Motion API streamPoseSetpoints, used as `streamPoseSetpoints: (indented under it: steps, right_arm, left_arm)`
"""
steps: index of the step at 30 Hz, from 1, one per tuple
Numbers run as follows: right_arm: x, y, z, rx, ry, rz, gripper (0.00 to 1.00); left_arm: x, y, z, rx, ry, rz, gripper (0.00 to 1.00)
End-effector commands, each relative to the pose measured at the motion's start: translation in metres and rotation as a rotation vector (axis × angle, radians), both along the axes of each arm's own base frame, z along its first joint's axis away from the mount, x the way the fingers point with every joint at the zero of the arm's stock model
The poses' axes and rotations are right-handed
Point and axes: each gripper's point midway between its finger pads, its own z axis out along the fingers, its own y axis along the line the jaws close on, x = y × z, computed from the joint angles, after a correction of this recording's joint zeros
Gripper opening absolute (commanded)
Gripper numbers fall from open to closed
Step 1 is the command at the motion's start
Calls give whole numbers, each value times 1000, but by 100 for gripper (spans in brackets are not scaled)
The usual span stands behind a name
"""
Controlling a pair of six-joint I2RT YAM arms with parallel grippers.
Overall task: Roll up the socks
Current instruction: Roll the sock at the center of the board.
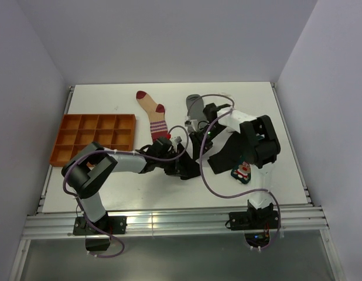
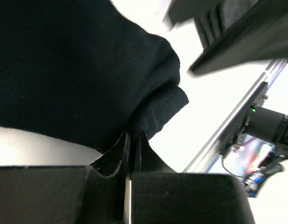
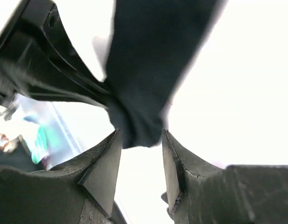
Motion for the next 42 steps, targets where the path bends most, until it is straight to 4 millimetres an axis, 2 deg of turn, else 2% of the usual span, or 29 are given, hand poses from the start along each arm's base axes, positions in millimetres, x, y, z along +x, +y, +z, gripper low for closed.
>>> streamPoseSetpoints:
  steps: [1, 4, 7, 9, 11, 13, 14, 15, 16, 17, 18, 19, 20, 24, 25, 28, 33, 37, 42]
  right_arm:
    - [38, -13, 17, 11, -193, -82, 47]
    - [51, -27, 24, -1, -293, -101, 45]
    - [43, -33, 25, 4, -384, -82, 45]
    - [42, -32, 28, 20, -455, -43, 45]
    - [30, -32, 31, 31, -500, -6, 45]
    - [23, -23, 39, 55, -591, 60, 45]
    - [12, -23, 32, 52, -597, 86, 45]
    - [13, -19, 32, 49, -660, 119, 47]
    - [-5, -12, 30, 52, -691, 174, 47]
    - [-10, -9, 27, 48, -724, 203, 47]
    - [-7, -4, 28, 36, -798, 224, 49]
    - [-18, -4, 24, 34, -821, 250, 50]
    - [-28, 6, 23, 47, -850, 295, 50]
    - [-39, 21, 20, 37, -961, 383, 52]
    - [-42, 18, 15, 13, -977, 398, 51]
    - [-50, 25, 19, 27, -1028, 436, 54]
    - [-60, 30, 12, -9, -1109, 506, 55]
    - [-78, 40, 2, -12, -1131, 592, 54]
    - [-87, 47, -5, -26, -1138, 642, 54]
  left_arm:
    - [-20, 25, -19, 78, 184, 23, 0]
    - [-16, 34, -20, 63, 240, 59, 0]
    - [-18, 37, -18, 29, 294, 61, 0]
    - [-21, 41, -24, 25, 332, 64, 1]
    - [-26, 43, -26, 1, 372, 50, 0]
    - [-28, 46, -31, -27, 413, 56, 0]
    - [-30, 47, -34, -40, 429, 56, 0]
    - [-32, 49, -36, -52, 457, 49, 0]
    - [-34, 50, -37, -52, 467, 47, 0]
    - [-34, 50, -39, -50, 471, 43, 0]
    - [-36, 50, -38, -55, 480, 36, 0]
    - [-36, 51, -39, -54, 486, 35, 0]
    - [-35, 50, -38, -52, 482, 28, 0]
    - [-40, 53, -41, -37, 513, 7, 0]
    - [-40, 54, -43, -32, 514, 7, 0]
    - [-43, 56, -45, -27, 530, -5, 0]
    - [-44, 57, -43, -29, 535, -21, 0]
    - [-43, 57, -41, -20, 530, -36, 0]
    - [-40, 56, -40, -16, 514, -46, 0]
